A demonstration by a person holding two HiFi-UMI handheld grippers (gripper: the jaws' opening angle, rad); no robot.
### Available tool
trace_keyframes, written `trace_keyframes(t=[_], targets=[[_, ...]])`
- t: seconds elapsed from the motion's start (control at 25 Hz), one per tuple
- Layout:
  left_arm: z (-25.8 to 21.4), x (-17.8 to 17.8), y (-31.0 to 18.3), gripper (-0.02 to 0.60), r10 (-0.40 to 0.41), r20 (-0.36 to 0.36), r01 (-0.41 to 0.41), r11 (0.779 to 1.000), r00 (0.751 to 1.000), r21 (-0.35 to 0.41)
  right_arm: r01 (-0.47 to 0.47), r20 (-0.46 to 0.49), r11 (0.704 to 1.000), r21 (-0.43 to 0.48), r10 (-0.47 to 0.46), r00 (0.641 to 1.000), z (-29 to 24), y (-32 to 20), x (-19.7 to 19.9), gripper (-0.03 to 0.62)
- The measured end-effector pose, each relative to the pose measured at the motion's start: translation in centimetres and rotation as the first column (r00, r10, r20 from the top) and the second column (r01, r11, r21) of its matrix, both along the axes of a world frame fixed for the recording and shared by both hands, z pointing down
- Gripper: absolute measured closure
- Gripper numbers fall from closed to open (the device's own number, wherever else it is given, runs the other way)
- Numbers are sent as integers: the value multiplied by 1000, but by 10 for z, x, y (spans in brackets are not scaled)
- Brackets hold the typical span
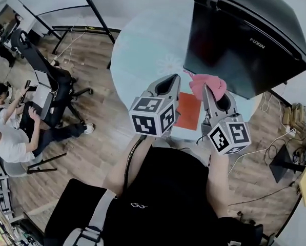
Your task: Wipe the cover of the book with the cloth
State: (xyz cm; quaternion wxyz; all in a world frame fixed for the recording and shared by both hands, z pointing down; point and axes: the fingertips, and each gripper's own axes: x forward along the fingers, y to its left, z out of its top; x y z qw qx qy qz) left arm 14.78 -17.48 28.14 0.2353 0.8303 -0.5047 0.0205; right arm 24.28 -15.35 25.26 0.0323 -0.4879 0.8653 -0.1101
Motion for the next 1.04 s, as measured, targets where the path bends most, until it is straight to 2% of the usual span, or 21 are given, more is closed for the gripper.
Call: trace_keyframes(t=[0.28, 0.52, 1.04], targets=[[-41, -33, -4, 572, -41, -33, 44, 994, 999, 97, 45, -5, 995, 93, -45, 999, -42, -9, -34, 503], [-59, -59, 1, 572, -24, -114, 37, 992, 993, 117, 80, -1, 988, 131, -81, 997, -59, -17, -66, 503], [-68, -107, -11, 572, -53, -138, 73, 987, 989, 145, 134, -37, 976, 174, -129, 991, -81, -35, -127, 503]])
